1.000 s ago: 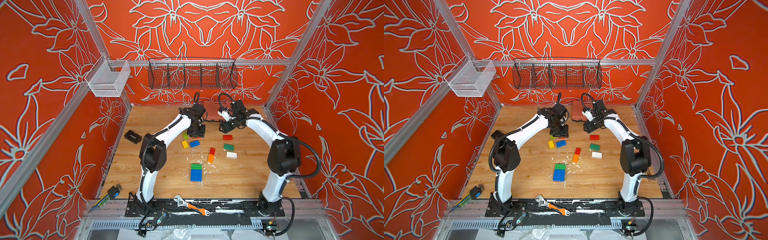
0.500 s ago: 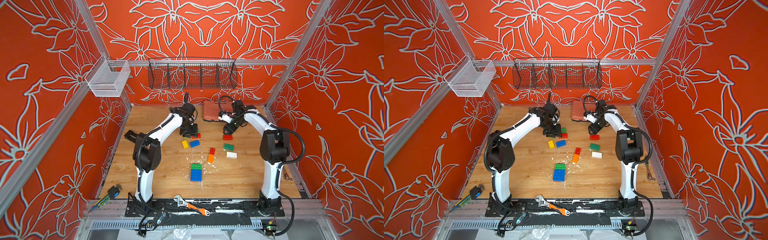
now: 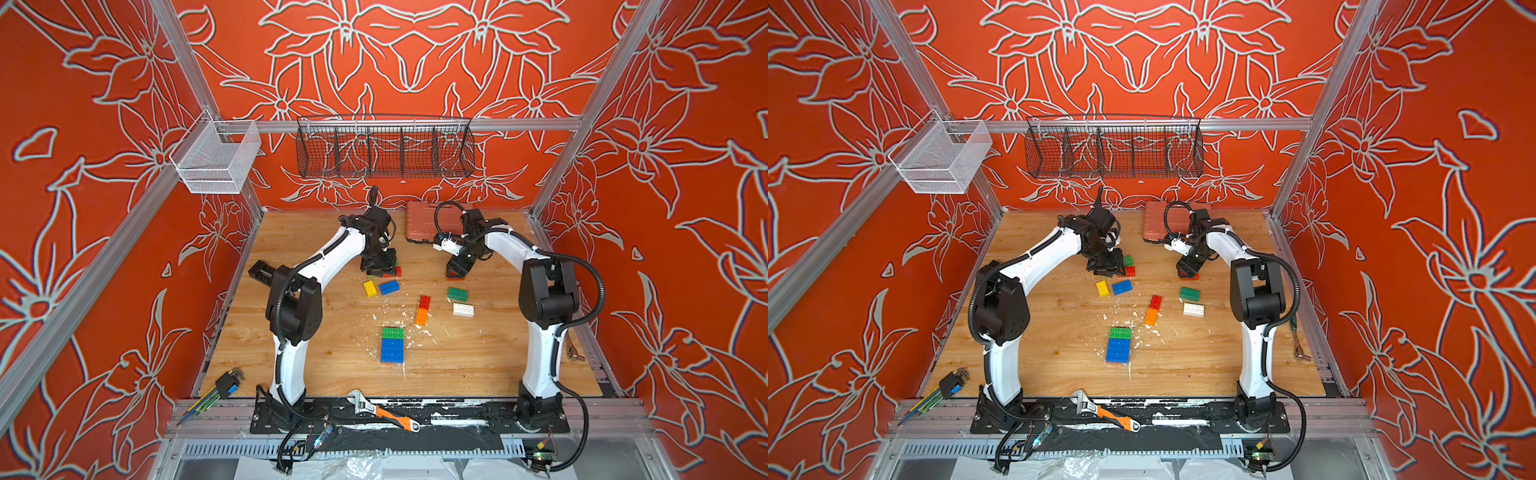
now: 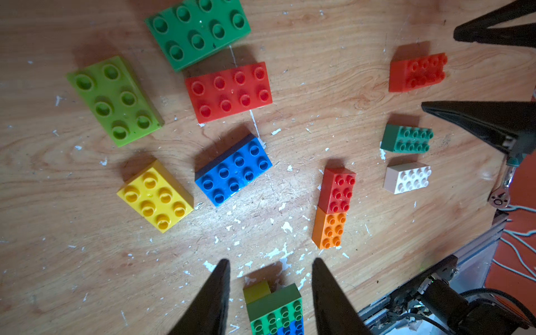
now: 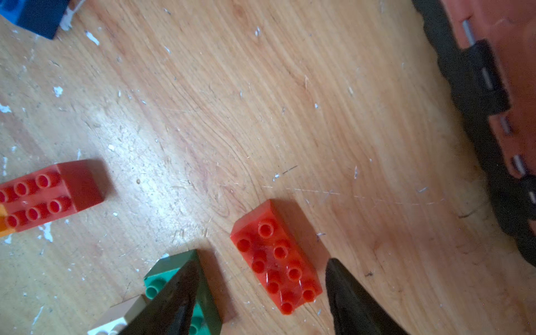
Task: Assemble a rectangle with lego
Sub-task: Pick up the lego brick from the center of the board.
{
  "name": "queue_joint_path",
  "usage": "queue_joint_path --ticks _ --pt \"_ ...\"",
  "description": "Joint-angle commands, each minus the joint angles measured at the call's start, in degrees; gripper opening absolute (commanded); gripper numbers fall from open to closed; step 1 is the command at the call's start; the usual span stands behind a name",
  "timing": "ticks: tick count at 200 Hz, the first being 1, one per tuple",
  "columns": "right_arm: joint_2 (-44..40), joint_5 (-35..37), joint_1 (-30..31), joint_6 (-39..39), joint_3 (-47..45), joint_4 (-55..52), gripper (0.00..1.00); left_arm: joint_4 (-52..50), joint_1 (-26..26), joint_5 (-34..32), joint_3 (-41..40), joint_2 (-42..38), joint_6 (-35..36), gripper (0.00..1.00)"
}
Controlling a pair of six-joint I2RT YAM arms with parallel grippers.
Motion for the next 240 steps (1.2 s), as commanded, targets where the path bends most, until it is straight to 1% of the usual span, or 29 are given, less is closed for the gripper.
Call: queue_joint_path --ticks 1,35,48,66,96,125,147,184,202,229,240 --pt "0.18 -3.10 -0.30 -2.11 -0.59 0.72 0.72 -0.59 0.32 0.29 -0.93 -2.56 0.85 0.45" --pt "1.56 -1.56 -0.37 -2.82 -0.15 -0.15 0.72 -0.67 0.32 0.01 -1.51 -3.49 1.02 0.45" --pt "1.65 -2.41 -0.60 -2.83 -0.19 -0.25 0.72 -0.47 0.37 0.24 -2.11 -3.92 0.90 0.45" --pt "1.03 -3.16 -0.76 -2.60 -1.19 1.14 0.72 -0.17 0.32 0.17 -3.30 -4.87 0.91 0.45" --pt "1.97 -1.33 -0.98 -2.93 -1.08 2.97 0.72 0.34 0.32 -0.10 -5.37 -6.67 0.90 0.45" --pt "3.87 -3.20 -0.94 -2.67 2.28 1.01 0.72 1.09 0.32 0.70 -7.10 -7.42 0.11 0.45" --pt "3.74 -3.05 -1.05 -3.00 1.42 0.96 0.72 1.54 0.37 0.48 -8.06 -8.42 -0.22 0.45" --pt "5.11 -5.16 -1.36 -2.06 0.74 1.01 0.72 1.83 0.37 0.46 -8.56 -8.95 -0.52 0.45" --pt "6.38 -3.79 -1.43 -1.86 1.40 0.44 0.71 1.92 0.32 0.65 -8.95 -9.08 -0.48 0.45" --pt "5.72 -2.88 -1.52 -1.44 -0.45 2.34 0.70 2.04 0.32 0.31 -9.59 -9.48 -0.42 0.45" --pt "5.58 -1.13 -1.47 -1.18 -0.95 3.41 0.68 2.00 0.32 0.26 -9.57 -9.50 -0.36 0.45"
